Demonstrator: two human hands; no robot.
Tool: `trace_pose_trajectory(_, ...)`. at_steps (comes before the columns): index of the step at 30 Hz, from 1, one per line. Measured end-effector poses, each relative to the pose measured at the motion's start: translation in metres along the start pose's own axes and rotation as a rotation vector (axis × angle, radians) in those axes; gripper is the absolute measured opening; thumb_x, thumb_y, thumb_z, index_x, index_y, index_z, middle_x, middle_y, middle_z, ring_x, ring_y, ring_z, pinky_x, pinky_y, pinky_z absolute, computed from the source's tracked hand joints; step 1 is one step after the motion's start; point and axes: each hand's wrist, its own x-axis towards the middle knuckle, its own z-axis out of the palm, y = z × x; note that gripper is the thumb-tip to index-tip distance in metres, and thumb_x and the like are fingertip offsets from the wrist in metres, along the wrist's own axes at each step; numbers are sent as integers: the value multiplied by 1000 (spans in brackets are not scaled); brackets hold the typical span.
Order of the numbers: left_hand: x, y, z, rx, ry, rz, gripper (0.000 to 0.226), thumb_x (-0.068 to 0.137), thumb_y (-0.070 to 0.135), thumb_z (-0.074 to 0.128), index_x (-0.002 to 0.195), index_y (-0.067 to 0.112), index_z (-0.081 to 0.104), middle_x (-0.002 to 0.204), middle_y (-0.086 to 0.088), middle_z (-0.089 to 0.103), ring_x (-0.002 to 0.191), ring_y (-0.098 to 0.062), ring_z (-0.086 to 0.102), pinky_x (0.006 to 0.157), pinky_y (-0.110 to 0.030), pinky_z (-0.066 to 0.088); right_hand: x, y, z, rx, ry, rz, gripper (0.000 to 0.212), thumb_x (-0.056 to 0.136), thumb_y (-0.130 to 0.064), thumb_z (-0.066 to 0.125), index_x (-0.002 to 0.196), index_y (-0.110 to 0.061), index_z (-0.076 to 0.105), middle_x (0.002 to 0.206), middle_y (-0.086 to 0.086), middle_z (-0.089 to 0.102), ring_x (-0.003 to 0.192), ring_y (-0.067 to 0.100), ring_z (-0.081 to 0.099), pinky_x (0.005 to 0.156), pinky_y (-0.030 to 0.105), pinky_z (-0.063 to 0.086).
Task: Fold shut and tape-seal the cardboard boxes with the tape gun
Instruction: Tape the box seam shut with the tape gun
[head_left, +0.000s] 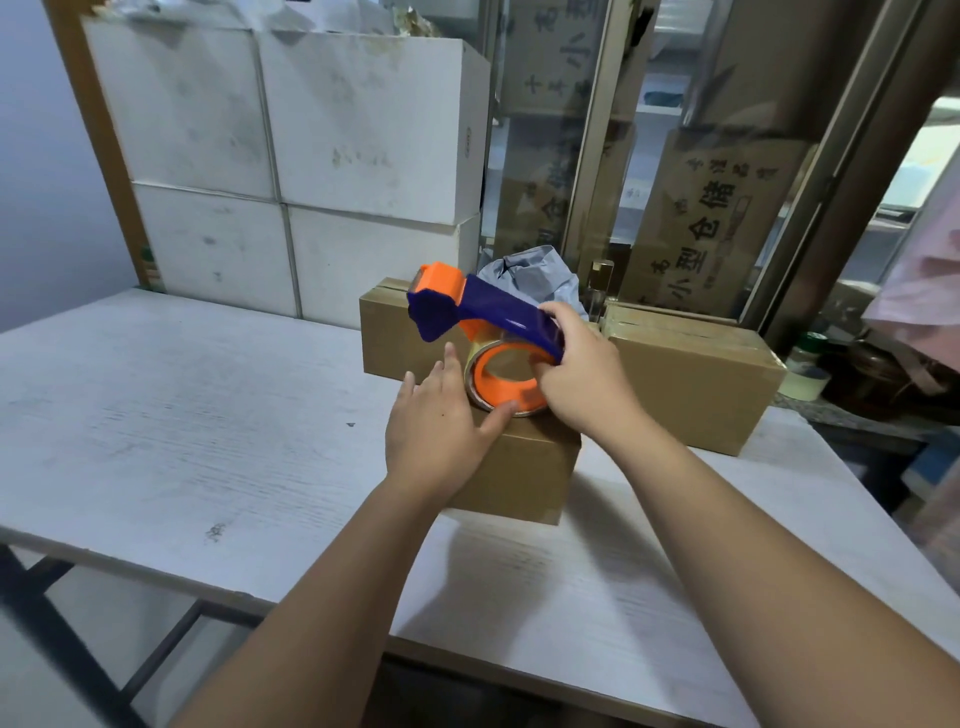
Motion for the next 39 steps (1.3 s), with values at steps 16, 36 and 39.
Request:
trace_pose_trajectory(16,0,2,5,142,-43,108,71,96,57,22,149,10,22,151,-6,35,142,-16,23,116,-30,12,-6,22,1,104,92,110,56,80,9,44,121,-29,48,110,-5,53,98,22,54,83,37,47)
trace_pose_trajectory(36,1,0,4,223,-94,150,76,93,61,15,147,9,29,149,-6,39,141,-18,27,115,-33,15,-4,15,-31,-196,72,166,49,76,6,45,112,-26,54,100,0,59,86,24,53,69,29,42)
trace_pose_trajectory(39,1,1,4,228,-94,173,76,92,62,12,145,13,34,148,-4,41,141,-17,29,115,-34,16,-7,19,-36,-188,79,158,47,76,9,45,109,-23,56,99,2,59,86,24,53,68,29,41)
